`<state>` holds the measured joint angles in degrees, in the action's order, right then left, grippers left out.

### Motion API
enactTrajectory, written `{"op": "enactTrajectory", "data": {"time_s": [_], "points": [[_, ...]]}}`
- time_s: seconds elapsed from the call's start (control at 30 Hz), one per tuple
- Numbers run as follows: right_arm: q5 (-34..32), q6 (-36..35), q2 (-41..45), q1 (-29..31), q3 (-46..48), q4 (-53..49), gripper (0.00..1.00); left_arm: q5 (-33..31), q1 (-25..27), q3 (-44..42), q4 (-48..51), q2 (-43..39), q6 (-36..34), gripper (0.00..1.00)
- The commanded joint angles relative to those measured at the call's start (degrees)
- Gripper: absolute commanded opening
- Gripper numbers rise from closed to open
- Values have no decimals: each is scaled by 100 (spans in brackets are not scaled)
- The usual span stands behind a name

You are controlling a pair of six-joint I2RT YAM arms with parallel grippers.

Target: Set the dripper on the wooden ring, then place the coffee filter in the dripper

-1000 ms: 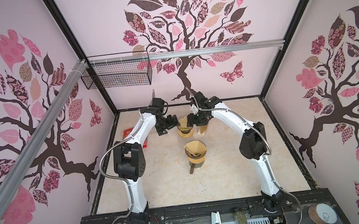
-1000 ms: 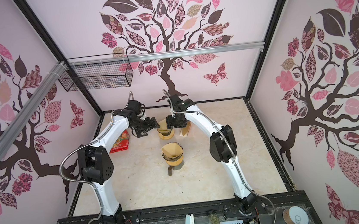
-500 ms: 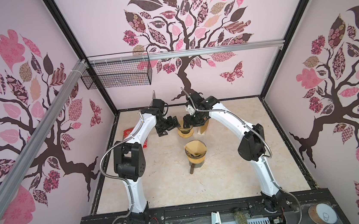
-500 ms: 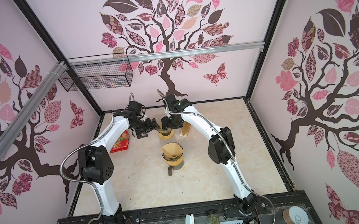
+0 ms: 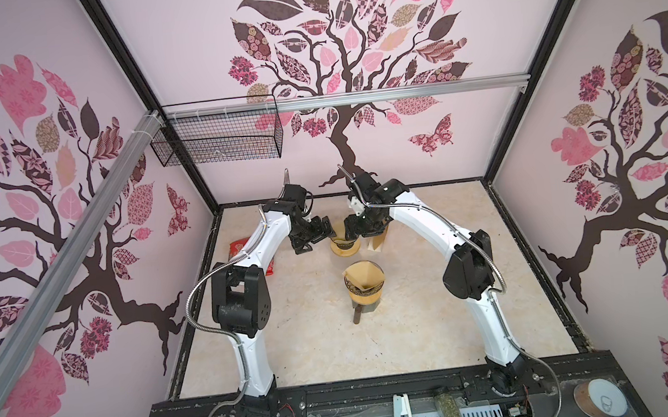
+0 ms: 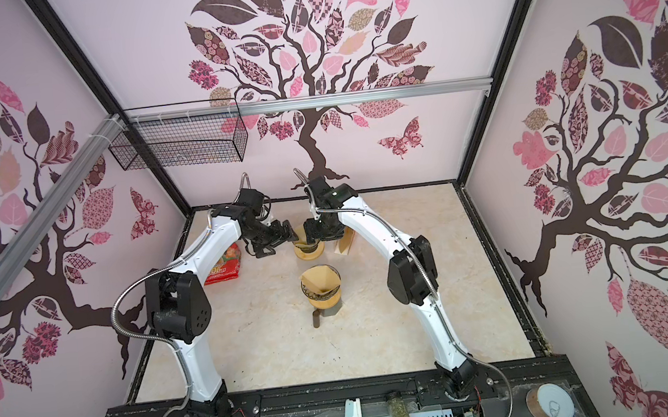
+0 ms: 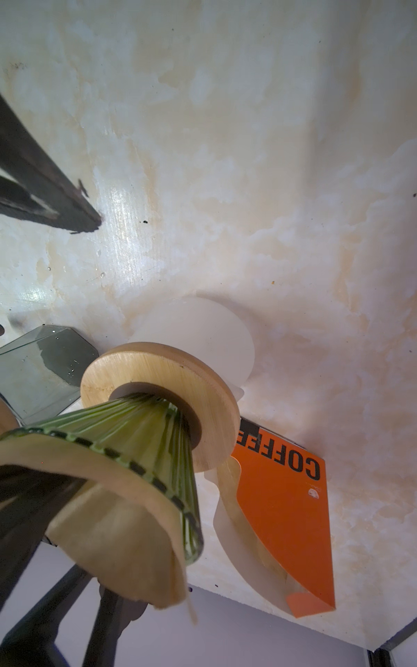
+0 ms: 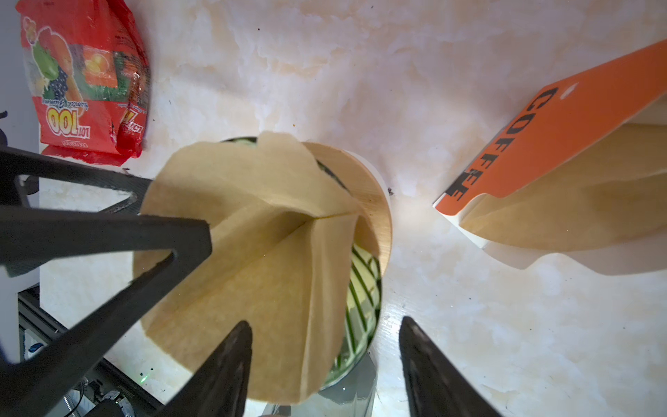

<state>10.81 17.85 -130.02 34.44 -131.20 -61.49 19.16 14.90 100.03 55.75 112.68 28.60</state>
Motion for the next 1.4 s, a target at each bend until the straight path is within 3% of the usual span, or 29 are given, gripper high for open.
{"op": "enactTrajectory", "data": {"time_s": [0.0, 0.57, 0.87, 1.07, 1.37], "points": [[-148, -123, -45, 10, 29, -125, 66, 0, 17, -196, -61, -2, -91, 96], [-413, -84, -142, 8, 200, -60, 65, 53, 34, -176, -178, 39, -210, 97], [-448, -45, 20, 8, 191, -14, 66, 177, 22, -223, -297, -687, -52, 97], [-509, -39, 114, -6, -38, -52, 69, -205, 5, -296, -171, -991, -49, 97], [-613, 16, 255, -132, -311, -72, 73, -446, -30, 20, 197, -719, -145, 97]]}}
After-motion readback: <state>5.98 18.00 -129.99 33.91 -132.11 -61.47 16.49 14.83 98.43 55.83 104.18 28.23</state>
